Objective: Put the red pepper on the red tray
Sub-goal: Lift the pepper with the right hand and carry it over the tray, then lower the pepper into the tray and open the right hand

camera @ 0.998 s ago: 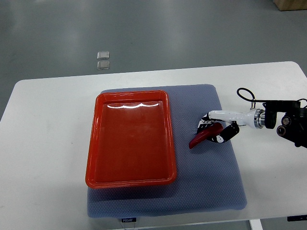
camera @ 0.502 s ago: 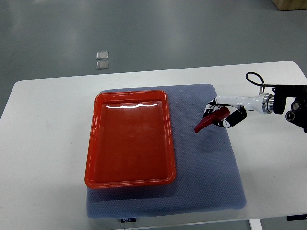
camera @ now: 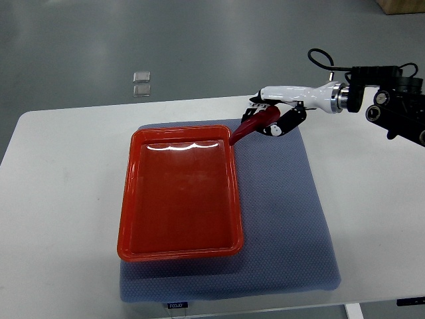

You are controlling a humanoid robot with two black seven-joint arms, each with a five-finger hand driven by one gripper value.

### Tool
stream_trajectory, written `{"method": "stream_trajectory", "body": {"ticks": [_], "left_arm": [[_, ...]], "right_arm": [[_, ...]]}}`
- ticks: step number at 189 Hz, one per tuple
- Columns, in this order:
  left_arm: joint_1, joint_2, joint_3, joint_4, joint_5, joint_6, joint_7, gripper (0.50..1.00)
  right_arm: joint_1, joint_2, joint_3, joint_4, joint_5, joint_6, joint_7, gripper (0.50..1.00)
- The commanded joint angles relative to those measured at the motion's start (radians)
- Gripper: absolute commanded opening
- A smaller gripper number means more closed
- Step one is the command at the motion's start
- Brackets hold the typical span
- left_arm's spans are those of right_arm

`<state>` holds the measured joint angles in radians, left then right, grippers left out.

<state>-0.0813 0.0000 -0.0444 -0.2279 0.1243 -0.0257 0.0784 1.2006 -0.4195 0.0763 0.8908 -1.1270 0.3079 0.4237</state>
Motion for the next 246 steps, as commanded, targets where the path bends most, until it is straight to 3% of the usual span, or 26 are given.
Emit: {"method": "stream_trajectory", "body": {"ticks": [1,55,88,149,163,187,212,246], "left_arm": [[0.000,0.000,0.000,-0.001,0.000,0.001,0.000,1.000],[0.000,0.000,0.000,-0.002,0.000,0.000,0.000,1.000],[0.000,0.000,0.000,-0.001,0.000,0.000,0.000,1.000],[0.000,0.000,0.003,-0.004,0.001,0.000,0.000,1.000],[0.000,0.000,0.005,-0.004,0.000,0.000,0.000,1.000],[0.000,0.000,0.003,-0.004,0.000,0.000,0.000,1.000],[0.000,0.000,0.003,-0.004,0.000,0.000,0.000,1.000],[0.002,0.000,0.003,-0.002,0.000,0.000,0.000,1.000]], "right_arm": [[0.031,0.111,-0.043,-0.067,0.016,-0.006,0.000,0.500],[0.013,0.357,-0.081,-0.233,0.009,-0.023,0.000,0.500],[-0.024,0.416,-0.122,-0.276,0.007,-0.053,0.000,0.500],[-0.085,0.420,-0.125,-0.300,0.003,-0.082,0.000,0.500],[-0.088,0.420,-0.124,-0.303,0.003,-0.082,0.000,0.549],[-0.095,0.420,-0.124,-0.303,0.009,-0.081,0.000,0.680],[-0.095,0.420,-0.121,-0.303,0.015,-0.076,0.000,0.754],[-0.088,0.420,-0.110,-0.302,0.018,-0.073,0.000,0.799]]}}
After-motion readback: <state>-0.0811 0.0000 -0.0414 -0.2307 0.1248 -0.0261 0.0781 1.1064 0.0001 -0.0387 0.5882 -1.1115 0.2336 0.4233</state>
